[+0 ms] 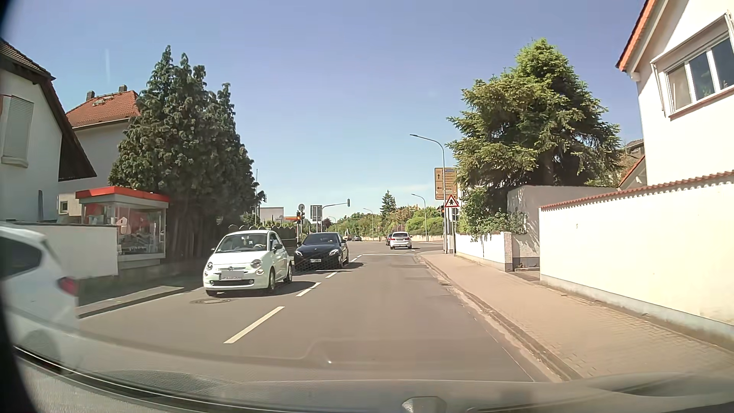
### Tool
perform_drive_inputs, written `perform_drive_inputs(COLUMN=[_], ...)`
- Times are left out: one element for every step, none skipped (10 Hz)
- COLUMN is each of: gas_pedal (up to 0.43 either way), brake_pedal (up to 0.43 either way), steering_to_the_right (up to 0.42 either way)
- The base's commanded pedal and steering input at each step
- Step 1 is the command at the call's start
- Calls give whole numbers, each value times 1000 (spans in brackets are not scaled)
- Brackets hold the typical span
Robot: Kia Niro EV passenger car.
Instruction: Follow the waypoints while adhering to traffic rules and regulations
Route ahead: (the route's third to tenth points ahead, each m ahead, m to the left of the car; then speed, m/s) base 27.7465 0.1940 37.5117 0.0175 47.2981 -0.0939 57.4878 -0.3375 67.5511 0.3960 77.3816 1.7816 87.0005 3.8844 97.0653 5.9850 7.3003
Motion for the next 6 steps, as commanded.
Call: perform_drive_inputs(gas_pedal=[0,0,0,0,0,0], brake_pedal=[30,30,30,30,30,37], steering_to_the_right=[0,1,1,1,1,1])
